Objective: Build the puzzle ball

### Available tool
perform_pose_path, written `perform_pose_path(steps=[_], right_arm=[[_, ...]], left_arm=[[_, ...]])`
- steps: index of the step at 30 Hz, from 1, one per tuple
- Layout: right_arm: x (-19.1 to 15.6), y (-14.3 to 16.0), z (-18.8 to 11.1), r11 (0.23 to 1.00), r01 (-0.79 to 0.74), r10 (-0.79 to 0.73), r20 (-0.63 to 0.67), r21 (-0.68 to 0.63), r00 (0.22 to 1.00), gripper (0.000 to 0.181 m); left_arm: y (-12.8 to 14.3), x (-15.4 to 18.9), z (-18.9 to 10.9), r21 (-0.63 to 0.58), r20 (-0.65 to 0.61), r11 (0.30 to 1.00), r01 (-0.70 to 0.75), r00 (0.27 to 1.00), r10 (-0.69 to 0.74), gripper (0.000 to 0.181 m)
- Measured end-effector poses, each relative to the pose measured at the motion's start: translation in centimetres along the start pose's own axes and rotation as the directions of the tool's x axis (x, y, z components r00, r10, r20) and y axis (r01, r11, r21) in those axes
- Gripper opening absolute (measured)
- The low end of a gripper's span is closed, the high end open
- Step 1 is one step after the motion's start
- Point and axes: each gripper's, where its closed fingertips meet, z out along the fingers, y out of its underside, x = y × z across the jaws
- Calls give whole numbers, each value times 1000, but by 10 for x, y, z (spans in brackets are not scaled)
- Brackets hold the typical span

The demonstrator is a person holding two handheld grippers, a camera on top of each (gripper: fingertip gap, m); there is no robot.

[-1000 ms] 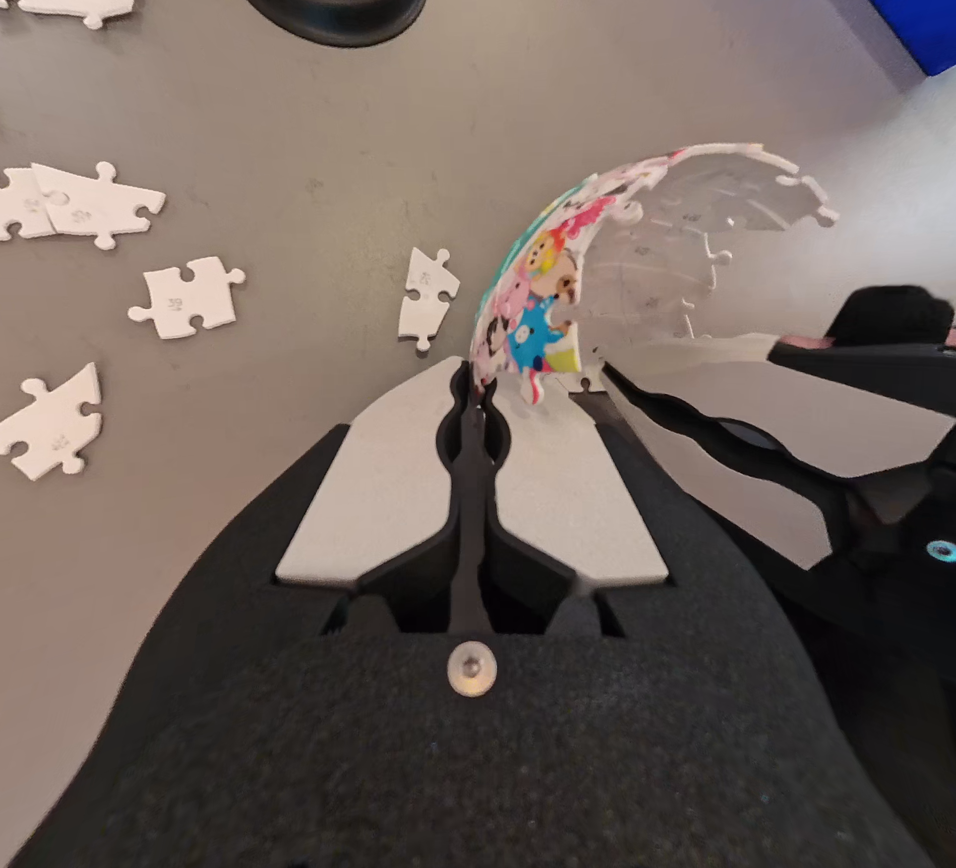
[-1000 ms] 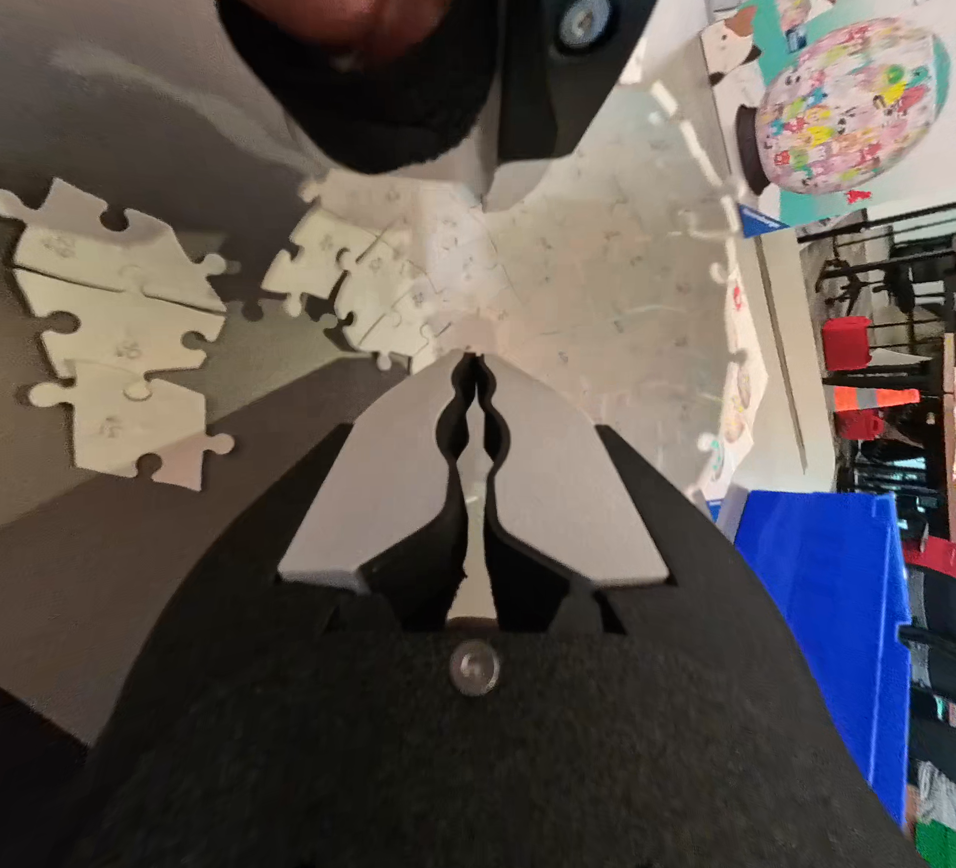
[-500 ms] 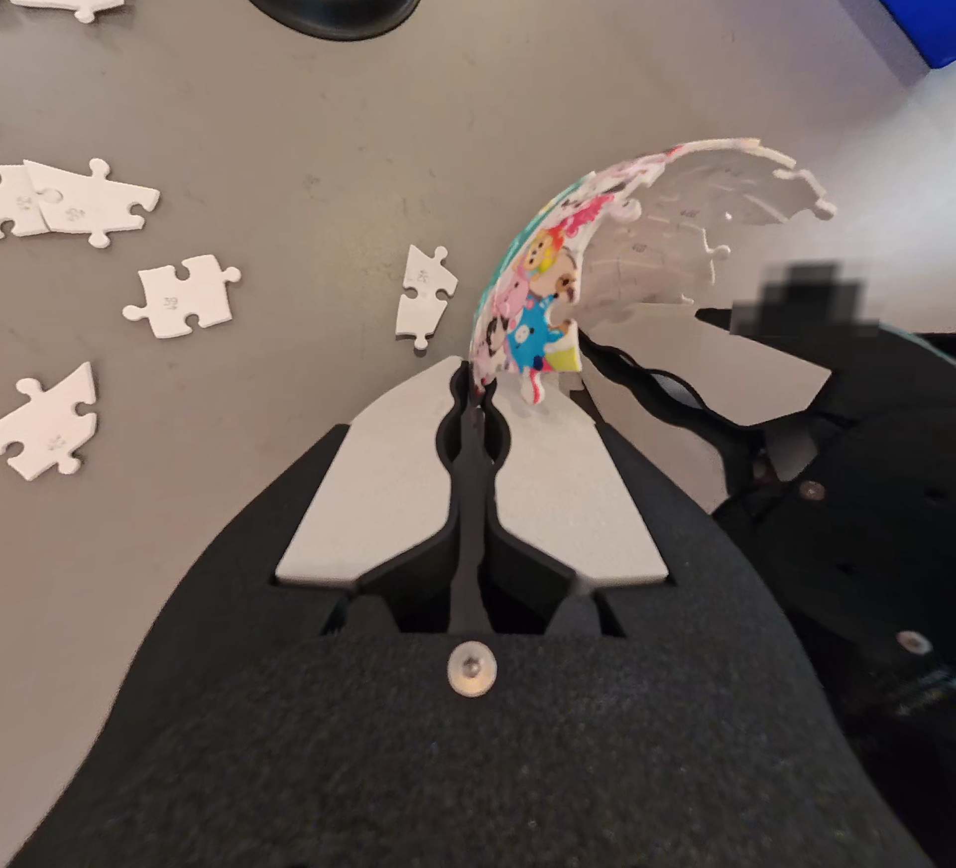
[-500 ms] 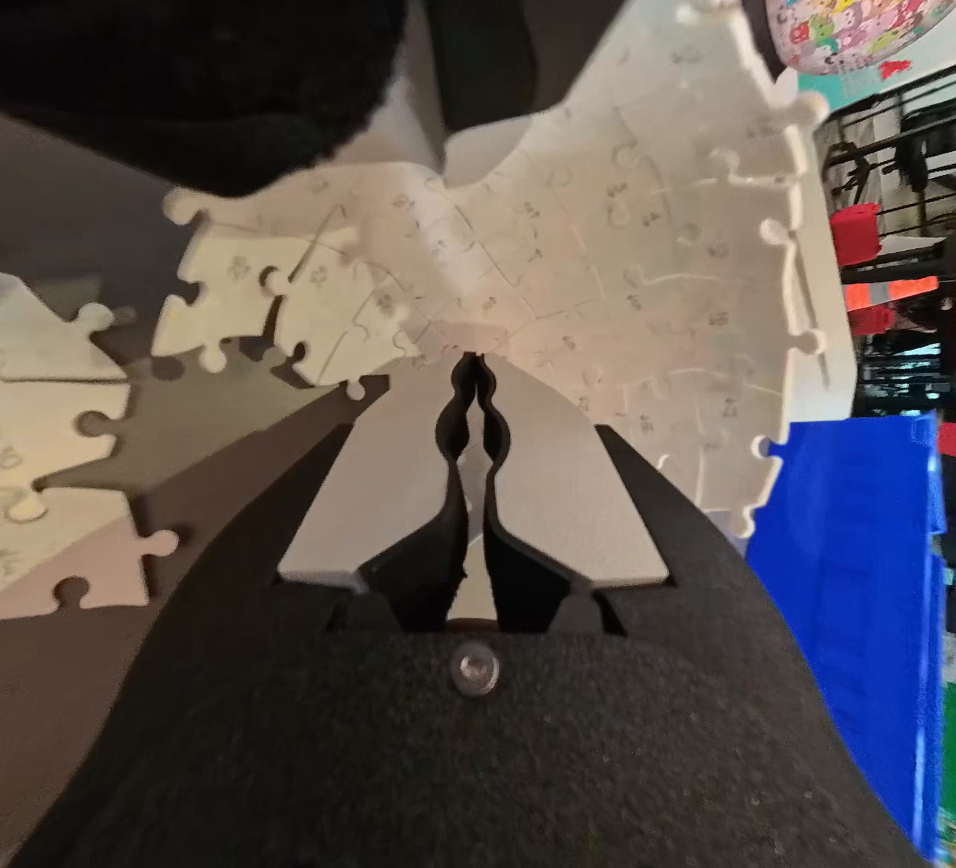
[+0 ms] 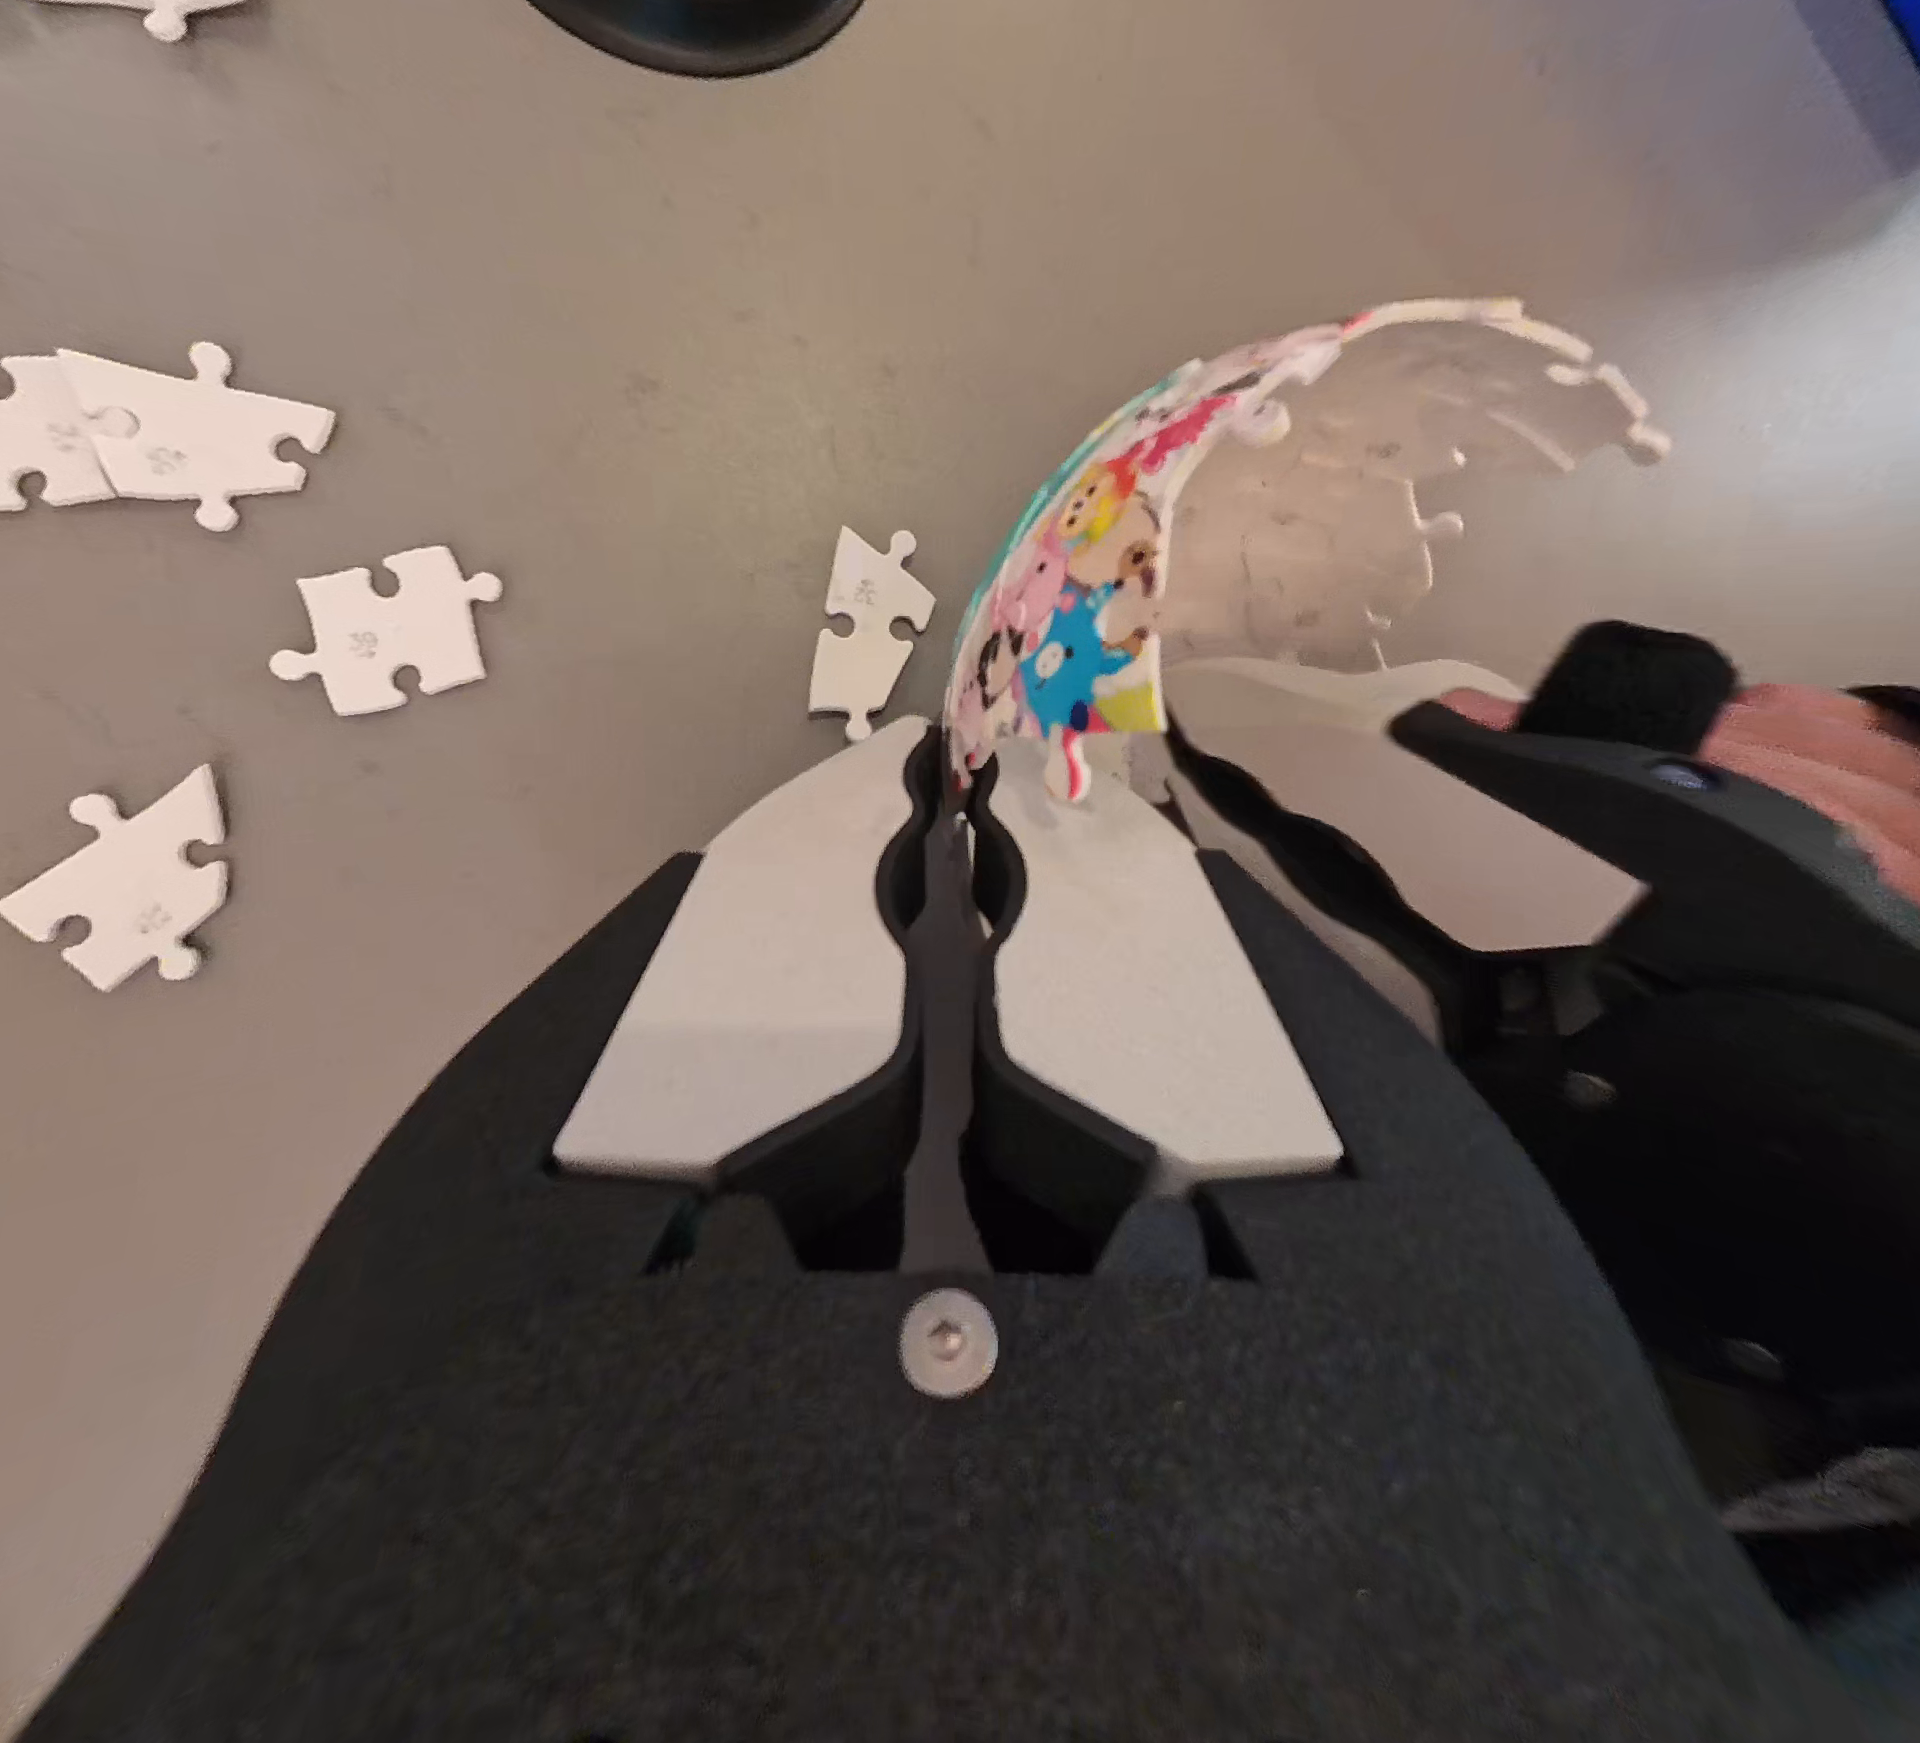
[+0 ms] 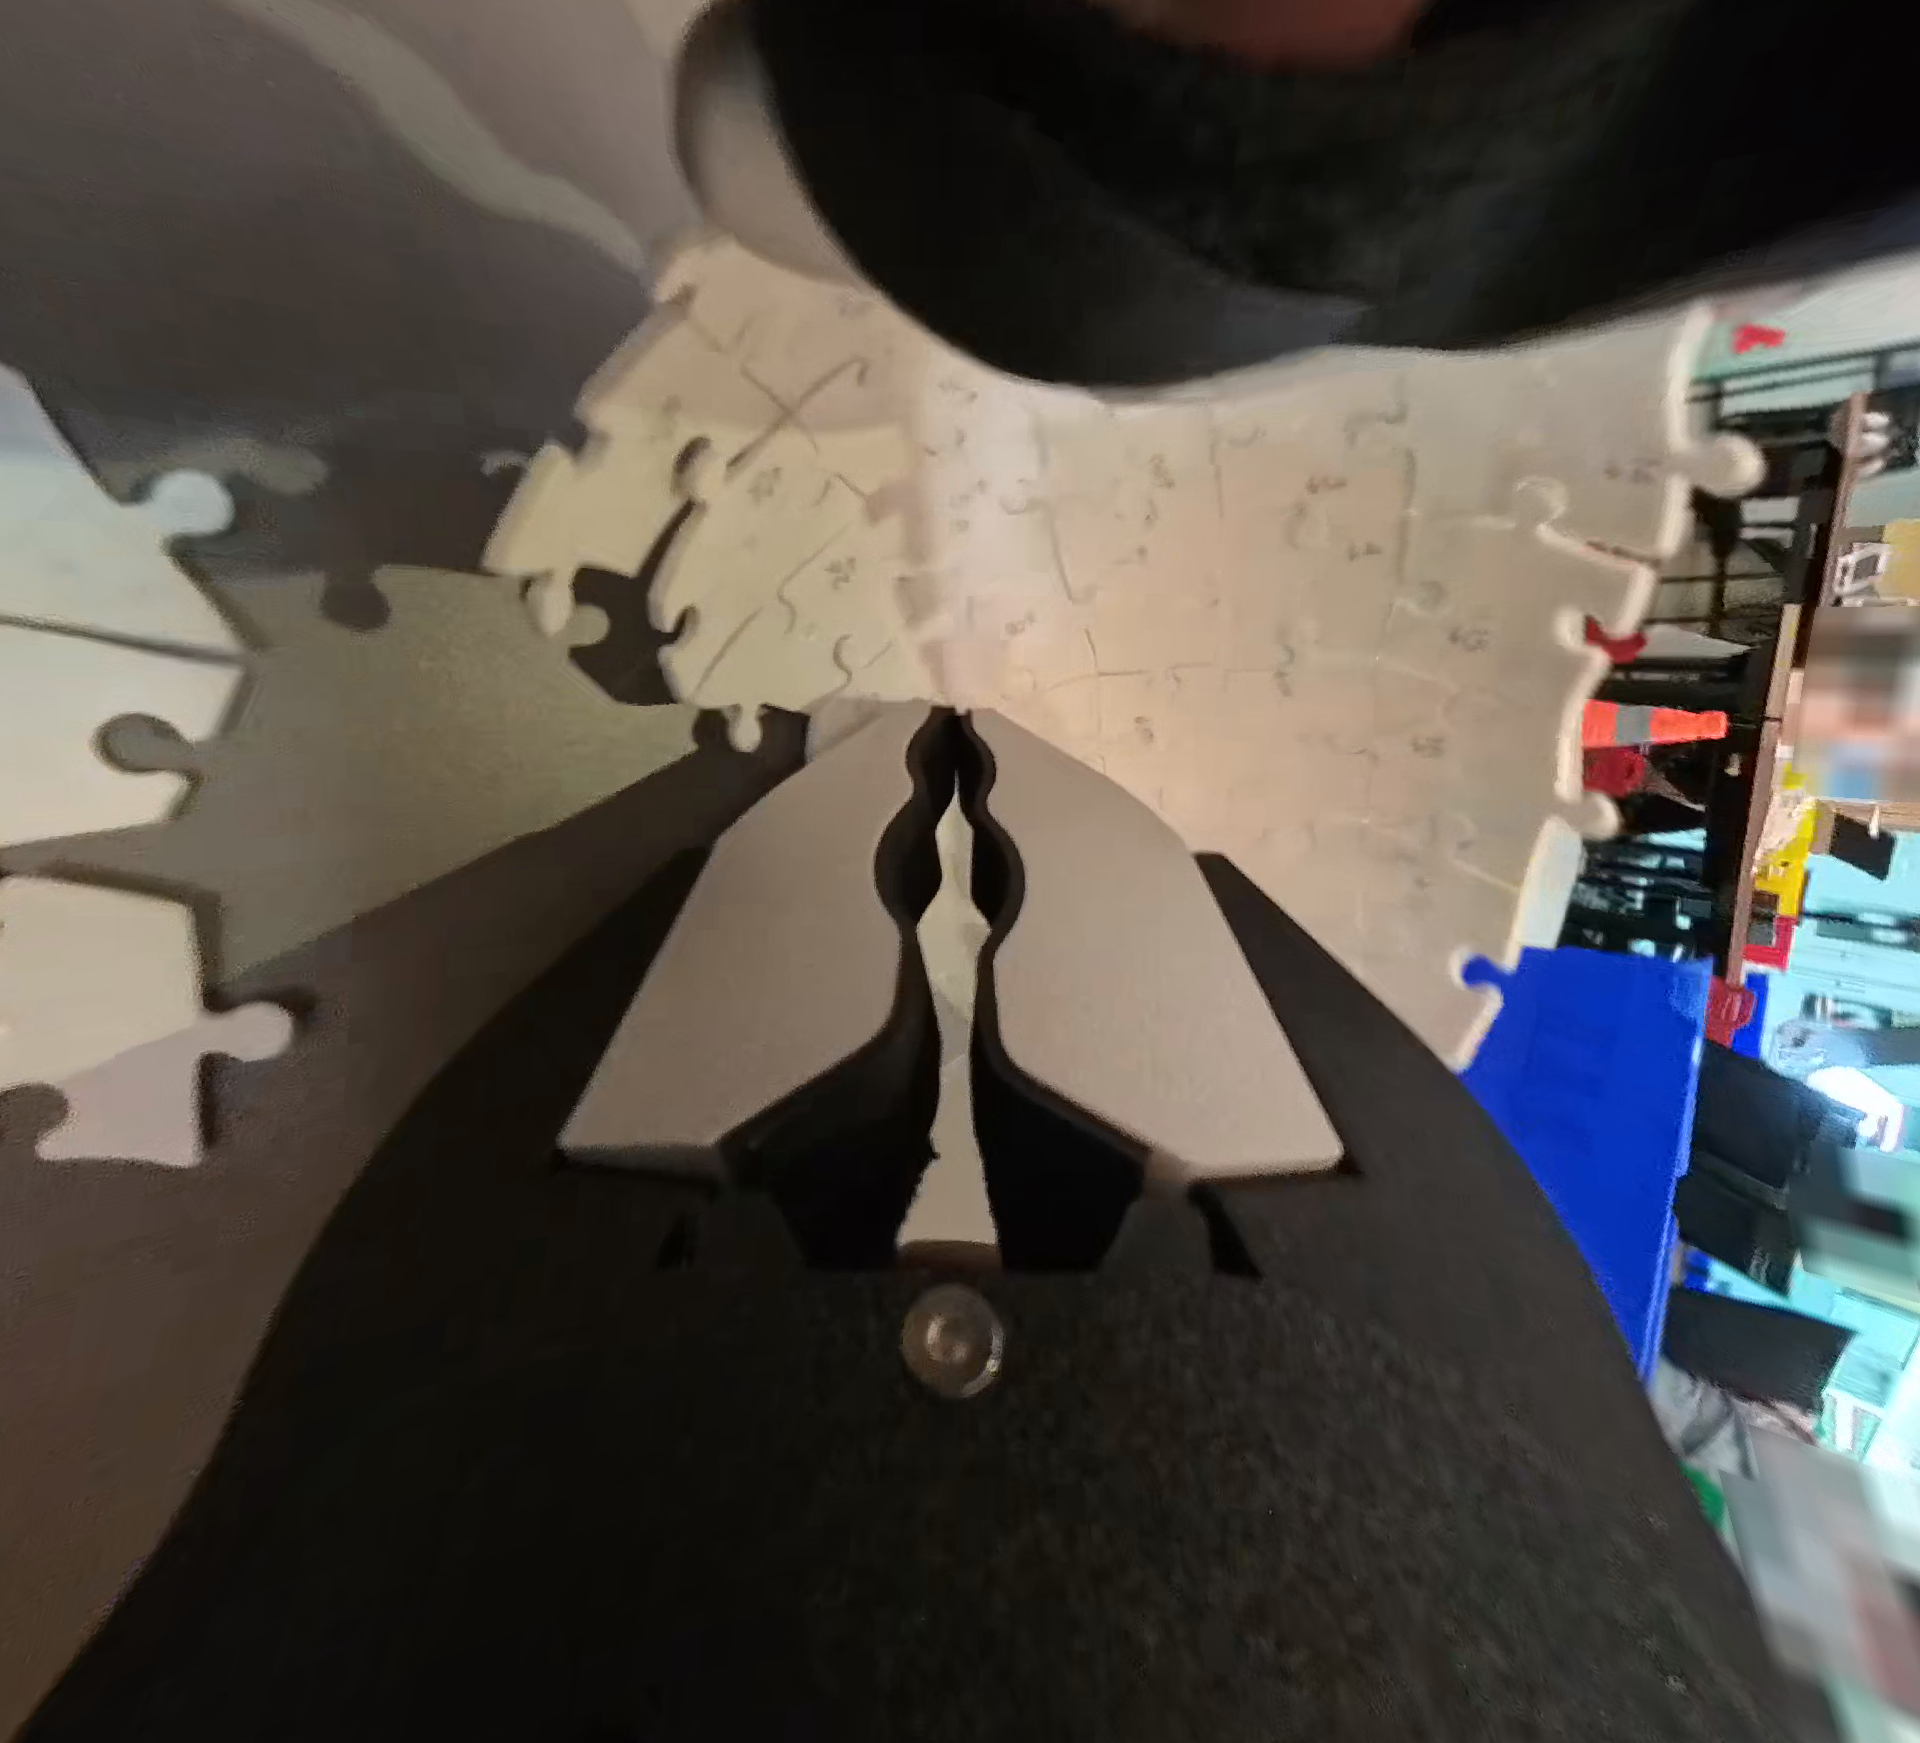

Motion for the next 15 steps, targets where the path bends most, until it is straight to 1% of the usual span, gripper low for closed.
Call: perform_pose_path(steps=[2, 4, 6, 7, 8, 9, 10, 11, 12, 15], right_arm=[[13, 0, -13, 998, -35, 39, -63, 59, 997, 0], [27, -5, -35, 982, -61, 82, -110, 181, 991, 0], [47, -3, -56, 940, -108, 163, -149, 322, 975, 0], [55, 3, -59, 921, -158, 215, -128, 355, 968, 0], [59, 12, -58, 901, -226, 269, -68, 369, 961, 0], [60, 23, -53, 880, -306, 325, 7, 363, 946, 6], [60, 32, -47, 858, -387, 379, 92, 339, 921, 17], [61, 42, -40, 833, -467, 437, 165, 298, 884, 23], [62, 49, -34, 800, -540, 491, 231, 261, 840, 23], [54, 49, -24, 703, -687, 563, 447, 182, 695, 24]], left_arm=[[0, -1, 0, 16, 17, 1000, 7, 1000, -8, 3], [1, -2, 0, 29, 18, 999, 26, 1000, -26, 3], [2, -3, 0, 42, 17, 998, 47, 999, -48, 2], [2, -3, 0, 50, 20, 997, 52, 998, -53, 2], [3, -4, -1, 58, 24, 997, 56, 998, -57, 2], [3, -4, -1, 65, 26, 996, 60, 998, -62, 2], [3, -4, -1, 72, 26, 995, 66, 997, -68, 2], [4, -3, -1, 77, 25, 994, 73, 997, -75, 2], [4, -3, -1, 81, 21, 994, 79, 996, -81, 2], [4, 0, 0, 89, 15, 992, 87, 996, -89, 2]])
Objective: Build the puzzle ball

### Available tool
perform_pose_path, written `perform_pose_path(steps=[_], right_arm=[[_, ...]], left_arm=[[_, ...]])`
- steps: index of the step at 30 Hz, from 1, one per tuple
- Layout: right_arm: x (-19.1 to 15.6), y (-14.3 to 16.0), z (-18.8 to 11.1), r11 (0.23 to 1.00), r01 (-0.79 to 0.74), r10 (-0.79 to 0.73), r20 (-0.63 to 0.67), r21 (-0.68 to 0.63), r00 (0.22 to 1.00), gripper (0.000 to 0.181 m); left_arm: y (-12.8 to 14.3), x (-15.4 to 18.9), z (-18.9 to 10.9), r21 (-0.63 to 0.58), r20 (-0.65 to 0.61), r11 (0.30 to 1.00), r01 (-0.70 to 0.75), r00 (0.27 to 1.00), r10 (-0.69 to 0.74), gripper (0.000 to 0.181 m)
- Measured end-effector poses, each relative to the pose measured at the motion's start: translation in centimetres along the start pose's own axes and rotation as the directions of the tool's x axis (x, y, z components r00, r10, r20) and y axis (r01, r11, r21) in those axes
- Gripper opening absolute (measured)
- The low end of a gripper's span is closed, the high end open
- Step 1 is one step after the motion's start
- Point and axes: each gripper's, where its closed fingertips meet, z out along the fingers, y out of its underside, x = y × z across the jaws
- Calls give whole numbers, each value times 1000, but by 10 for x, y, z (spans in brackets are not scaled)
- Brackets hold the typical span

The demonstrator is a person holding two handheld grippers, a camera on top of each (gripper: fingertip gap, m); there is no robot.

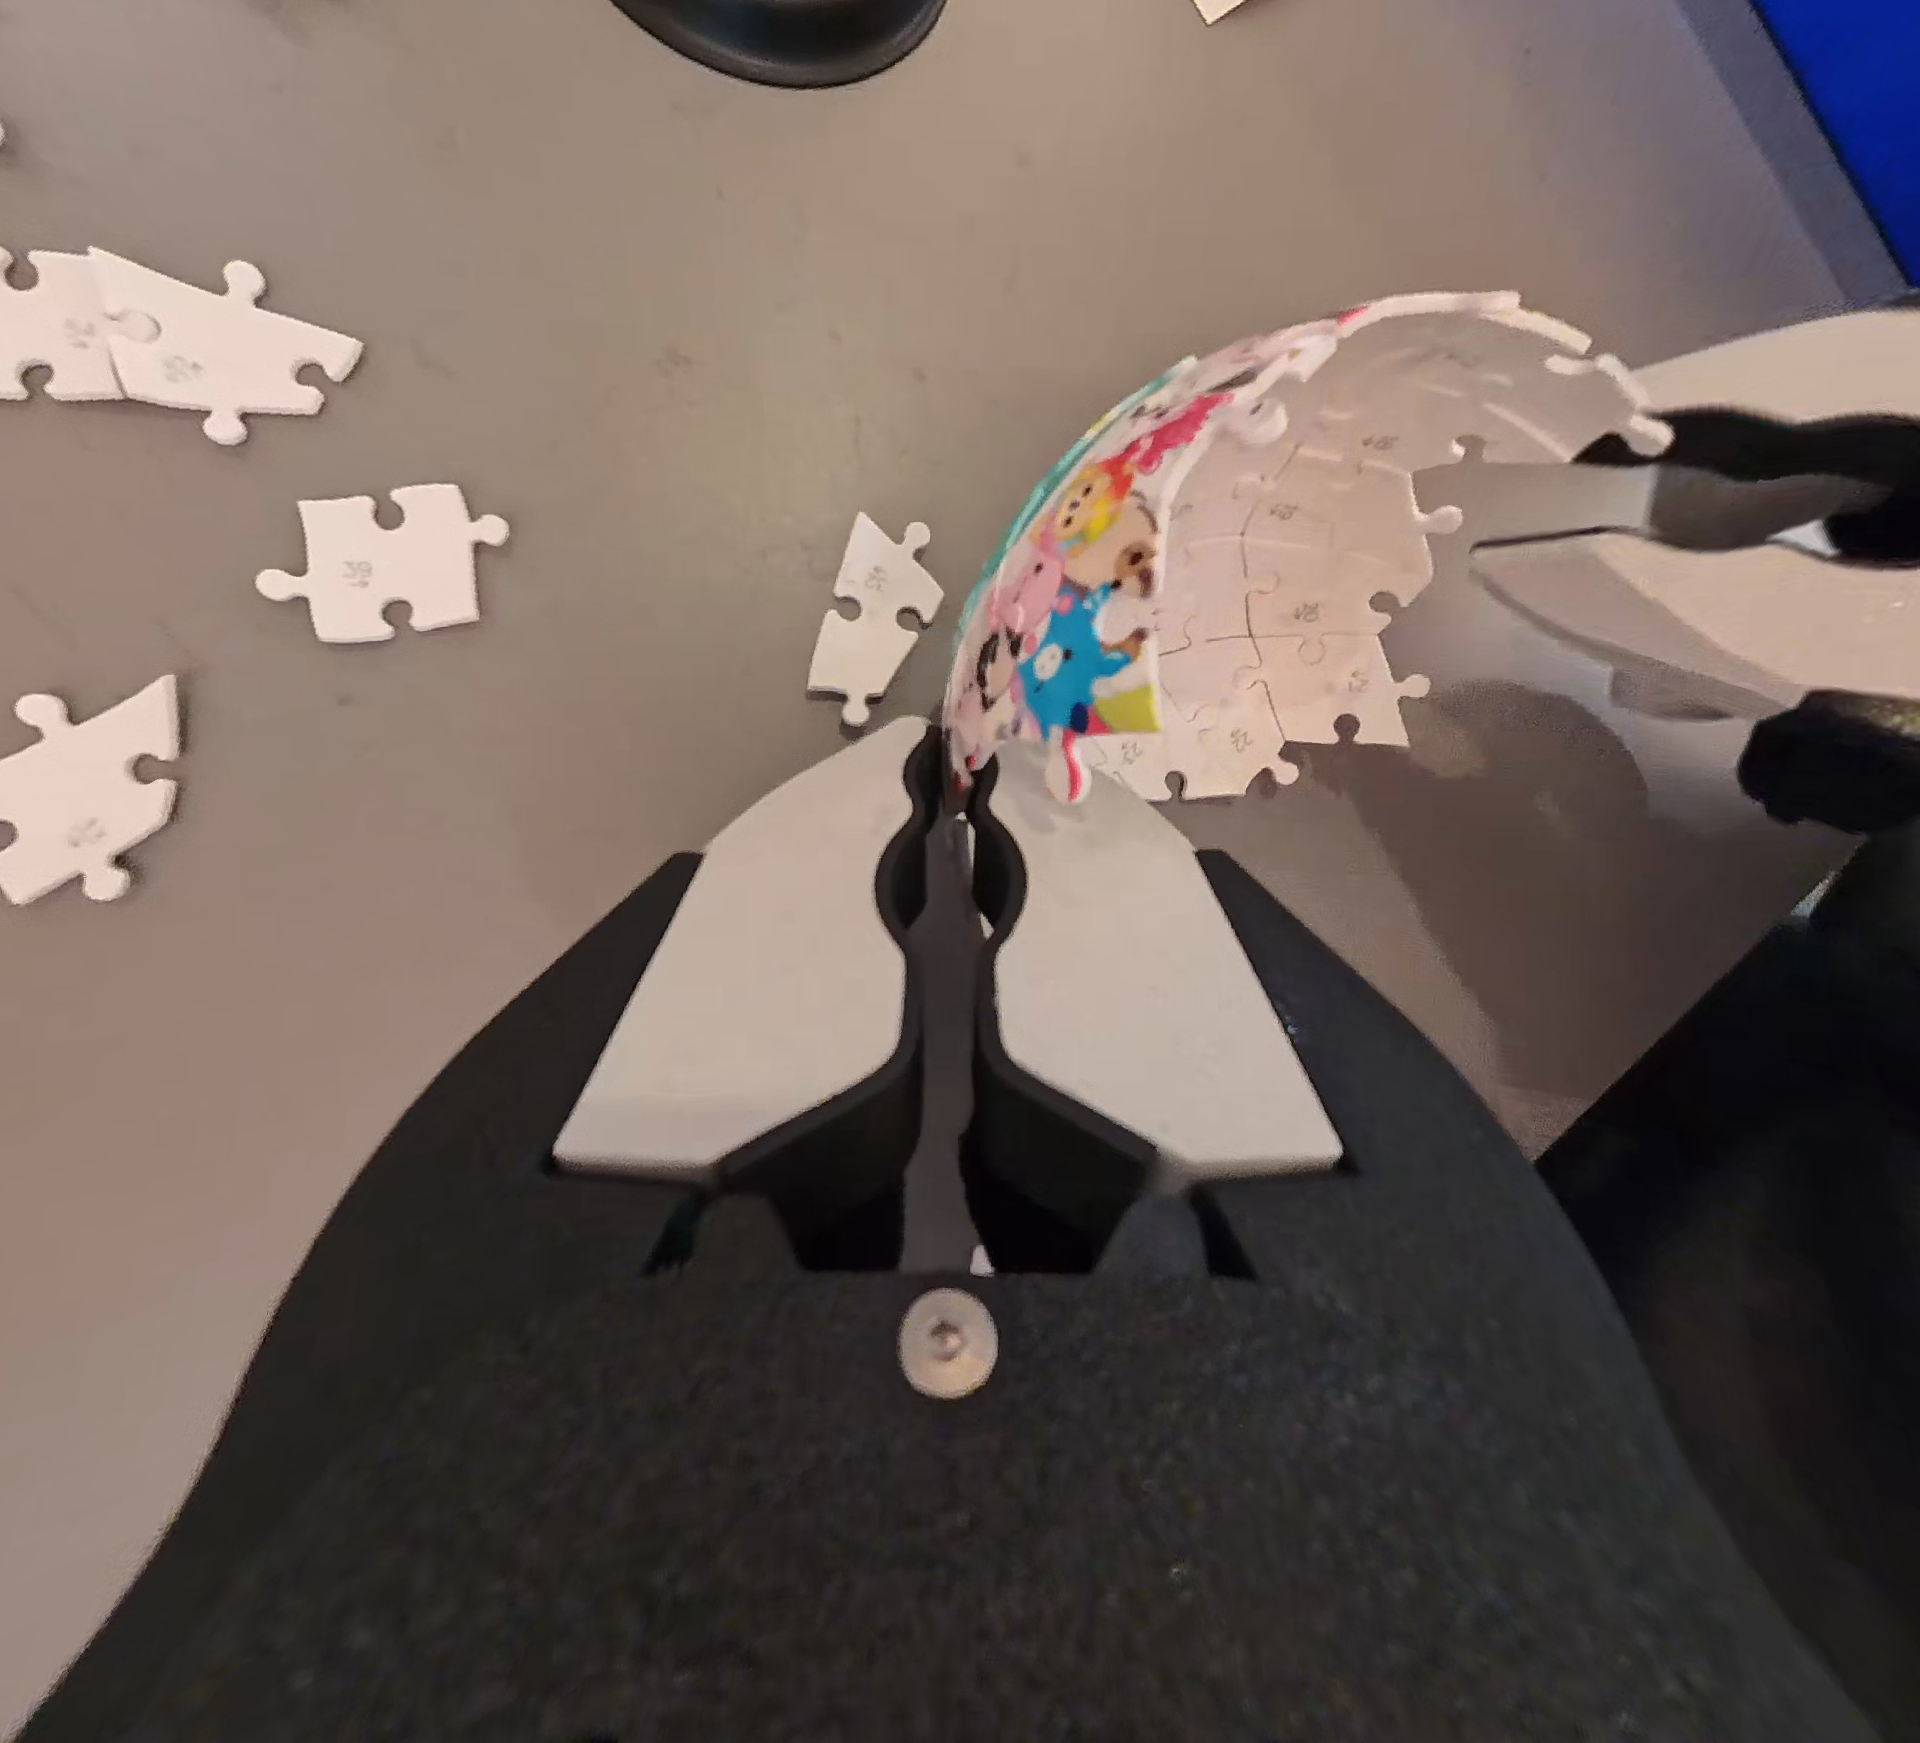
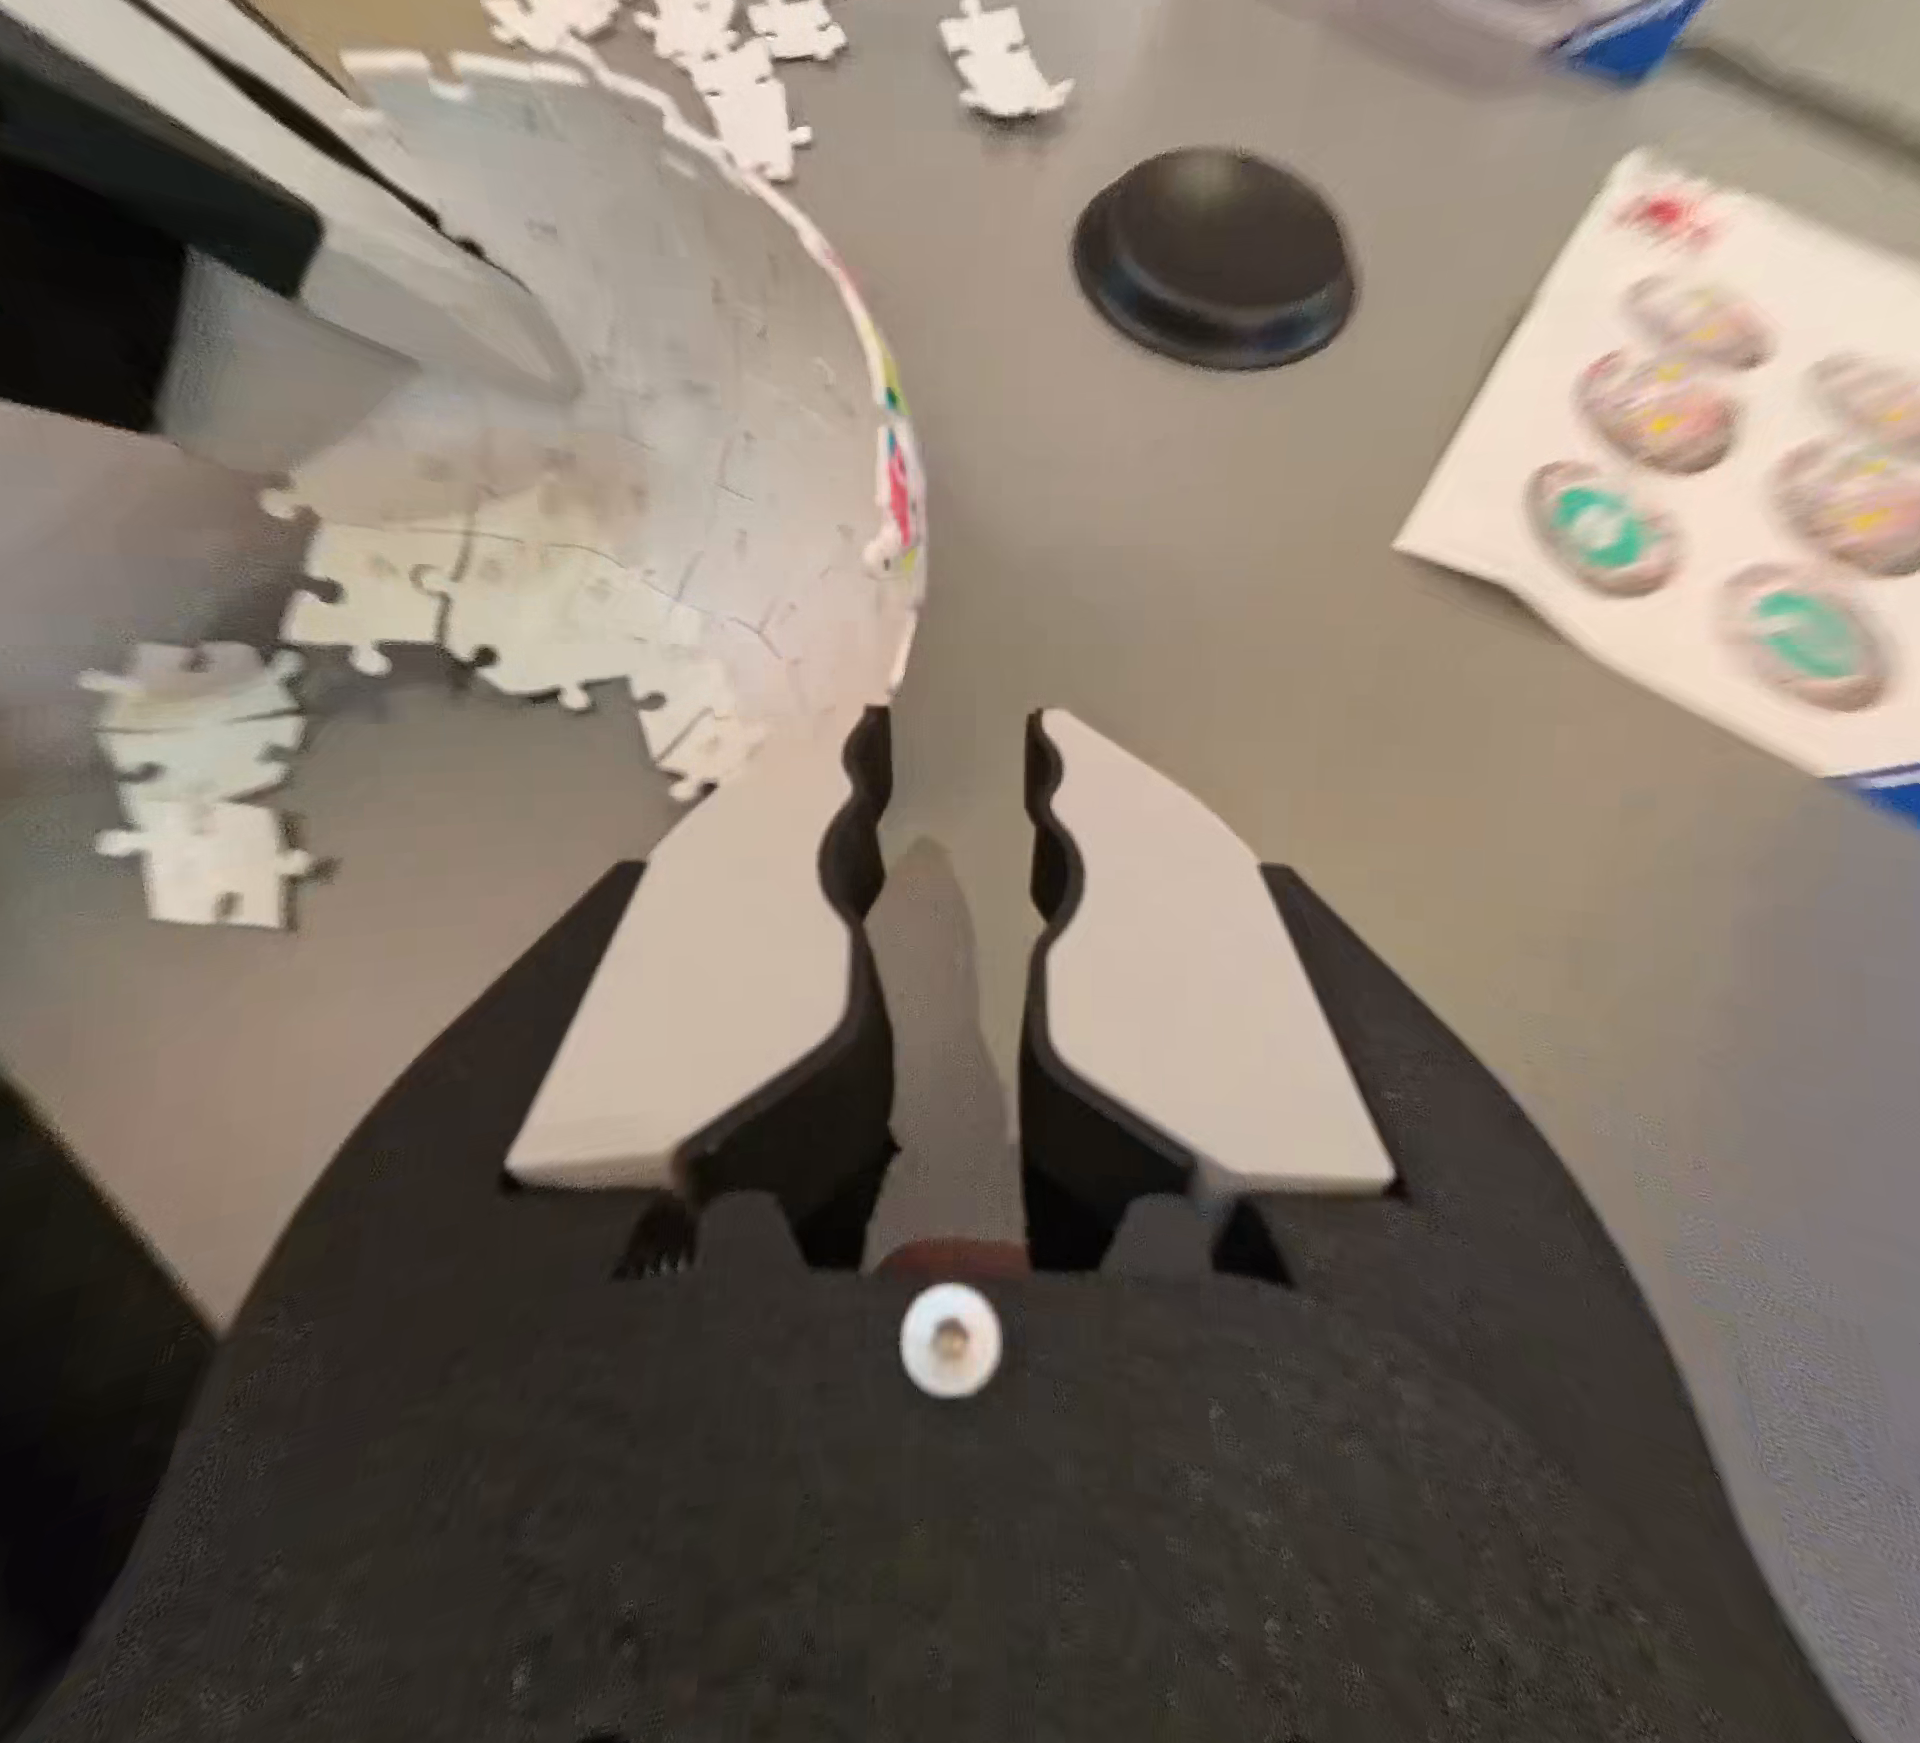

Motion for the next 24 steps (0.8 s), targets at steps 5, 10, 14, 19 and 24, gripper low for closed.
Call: perform_pose_path(steps=[5, 10, 14, 19, 24], right_arm=[[-20, 4, 13, 990, -125, 134, 163, -65, 977, 21], [-13, 13, 23, 978, -154, 167, 82, -141, 983, 15], [-13, 13, 23, 975, -180, 194, 100, -132, 976, 15], [-5, 8, 16, 982, -171, 180, 104, -84, 978, 25], [6, 16, -1, 996, -80, 82, 56, -36, 995, 51]], left_arm=[[1, 4, 2, 9, -9, 1000, 26, 1000, -25, 2], [5, 6, 3, 11, -41, 997, 80, 996, -80, 2], [6, 5, 5, 20, -75, 992, 125, 989, -124, 2], [8, 5, 7, 32, -128, 978, 208, 971, -202, 2], [10, 14, 9, 26, -206, 969, 244, 950, -233, 4]])
